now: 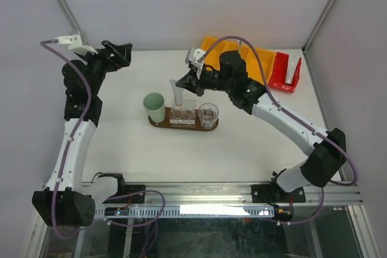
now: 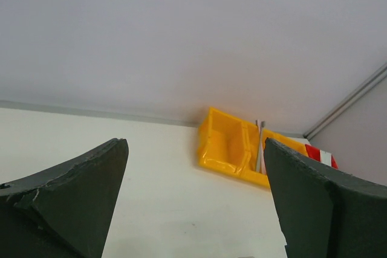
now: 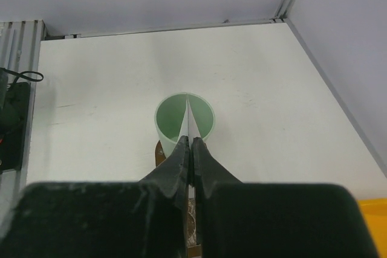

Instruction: Prepare toiletry sets of a toothbrush and toothpaste on the tray

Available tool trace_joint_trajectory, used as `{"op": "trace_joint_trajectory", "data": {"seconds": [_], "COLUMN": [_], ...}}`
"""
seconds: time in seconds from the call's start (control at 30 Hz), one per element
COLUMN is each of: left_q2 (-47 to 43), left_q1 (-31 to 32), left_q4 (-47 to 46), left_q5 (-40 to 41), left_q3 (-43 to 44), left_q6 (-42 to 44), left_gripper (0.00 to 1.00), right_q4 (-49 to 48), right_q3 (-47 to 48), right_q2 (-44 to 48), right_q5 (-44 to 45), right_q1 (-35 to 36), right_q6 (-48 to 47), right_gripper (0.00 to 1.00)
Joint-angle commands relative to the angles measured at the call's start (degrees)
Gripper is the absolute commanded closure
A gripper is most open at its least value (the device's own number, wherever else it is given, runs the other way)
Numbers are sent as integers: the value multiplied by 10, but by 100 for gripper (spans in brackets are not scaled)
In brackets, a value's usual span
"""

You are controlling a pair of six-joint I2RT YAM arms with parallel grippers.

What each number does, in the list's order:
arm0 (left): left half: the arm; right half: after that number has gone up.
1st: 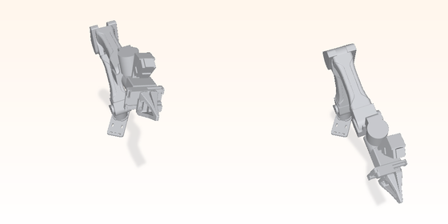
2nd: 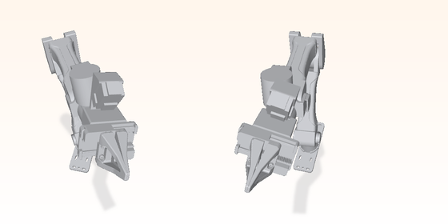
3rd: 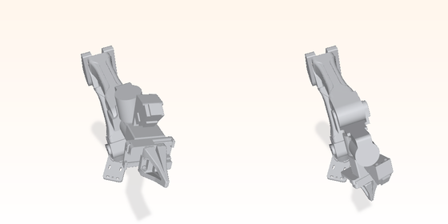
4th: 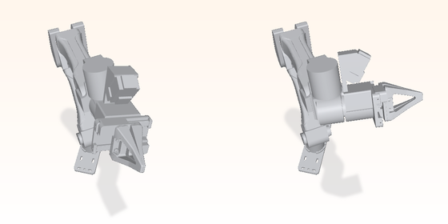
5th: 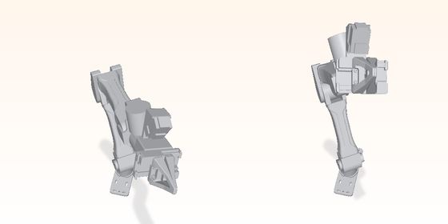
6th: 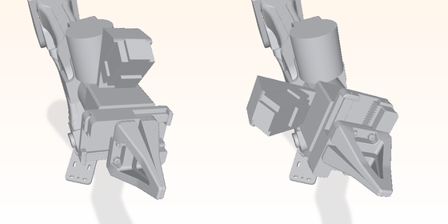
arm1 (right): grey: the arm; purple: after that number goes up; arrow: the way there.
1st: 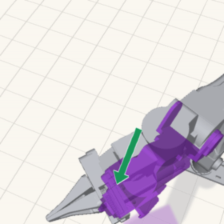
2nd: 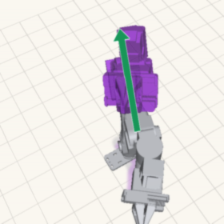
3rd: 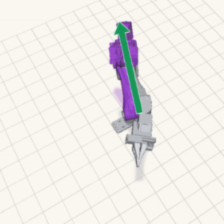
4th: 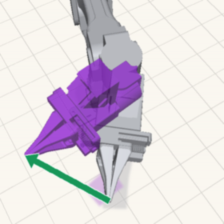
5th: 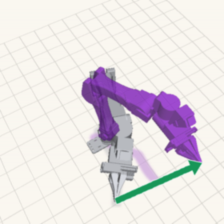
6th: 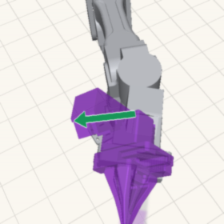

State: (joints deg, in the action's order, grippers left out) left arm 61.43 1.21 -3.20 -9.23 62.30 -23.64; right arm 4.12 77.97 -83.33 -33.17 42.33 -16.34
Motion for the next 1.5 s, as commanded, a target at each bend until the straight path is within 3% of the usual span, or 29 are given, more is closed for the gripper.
{"op": "trace_joint_trajectory", "data": {"seconds": [0.0, 0.27, 1.47], "left_q2": [-24, -11, 1], "left_q1": [-23, -56, -73], "left_q4": [-61, -89, -116], "left_q5": [-35, -111, -145], "left_q3": [-9, -10, -20], "left_q6": [-27, -33, -63], "left_gripper": [1, 1, 1], "right_q4": [-62, -85, -133], "right_q3": [14, 2, -39], "right_q2": [-14, -39, -78], "right_q5": [2, 14, 18], "right_q1": [3, 4, 4], "right_q6": [-28, -45, -57], "right_gripper": [100, 100, 100]}}
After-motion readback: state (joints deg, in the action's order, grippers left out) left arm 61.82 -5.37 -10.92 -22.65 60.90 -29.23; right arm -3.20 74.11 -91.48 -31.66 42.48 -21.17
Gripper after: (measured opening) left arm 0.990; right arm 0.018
